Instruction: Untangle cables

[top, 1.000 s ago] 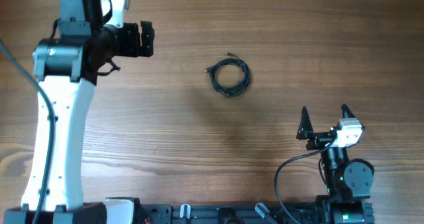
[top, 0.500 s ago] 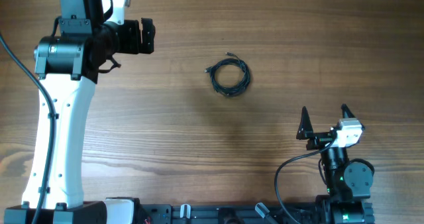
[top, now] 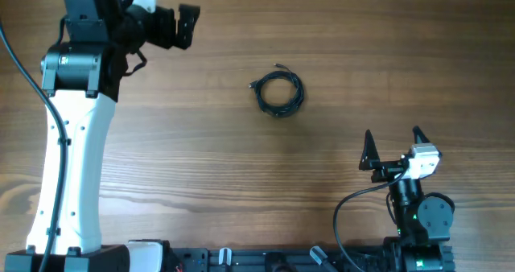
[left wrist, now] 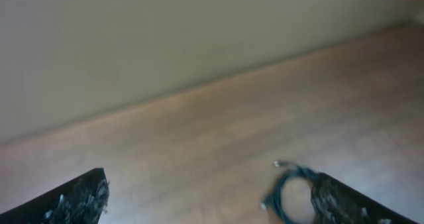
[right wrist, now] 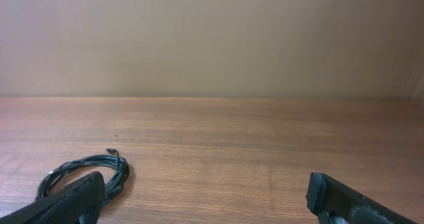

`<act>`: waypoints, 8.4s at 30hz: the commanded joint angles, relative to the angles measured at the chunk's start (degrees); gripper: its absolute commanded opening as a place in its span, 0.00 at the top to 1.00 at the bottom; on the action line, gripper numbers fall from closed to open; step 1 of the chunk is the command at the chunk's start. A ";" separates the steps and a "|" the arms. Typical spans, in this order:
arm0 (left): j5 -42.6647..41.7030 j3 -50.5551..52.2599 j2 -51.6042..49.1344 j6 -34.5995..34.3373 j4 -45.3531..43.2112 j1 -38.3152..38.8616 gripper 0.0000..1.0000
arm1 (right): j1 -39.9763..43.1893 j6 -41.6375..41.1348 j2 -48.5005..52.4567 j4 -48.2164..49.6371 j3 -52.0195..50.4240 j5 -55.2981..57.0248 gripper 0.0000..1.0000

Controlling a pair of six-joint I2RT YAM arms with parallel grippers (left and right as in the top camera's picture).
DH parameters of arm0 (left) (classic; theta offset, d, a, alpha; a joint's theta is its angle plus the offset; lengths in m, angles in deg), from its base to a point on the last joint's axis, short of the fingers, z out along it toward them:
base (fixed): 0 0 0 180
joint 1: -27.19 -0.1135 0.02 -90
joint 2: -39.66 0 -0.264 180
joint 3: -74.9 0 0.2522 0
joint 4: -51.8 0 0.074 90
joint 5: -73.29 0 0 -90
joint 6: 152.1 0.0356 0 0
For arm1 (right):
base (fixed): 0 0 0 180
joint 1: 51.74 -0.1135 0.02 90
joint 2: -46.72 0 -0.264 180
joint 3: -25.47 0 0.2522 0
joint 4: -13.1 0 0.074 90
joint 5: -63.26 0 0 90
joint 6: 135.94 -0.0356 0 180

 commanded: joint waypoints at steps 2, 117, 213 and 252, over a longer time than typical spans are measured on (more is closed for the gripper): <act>3.08 -0.94 2.29 -2.97 -4.13 0.48 0.00 | 0.26 -6.84 -0.24 0.04 -0.15 -1.11 0.00; -1.62 27.61 -12.24 -17.22 -27.91 8.59 0.00 | 0.26 8.70 104.43 -58.03 105.92 -12.72 0.00; 8.39 24.83 -29.90 -13.18 -32.65 22.12 0.97 | 1.66 -7.10 104.43 -60.13 105.57 2.80 0.00; 7.98 22.88 -14.82 -9.97 -29.42 17.79 0.96 | 1.53 5.09 104.43 -56.54 97.70 -13.92 0.00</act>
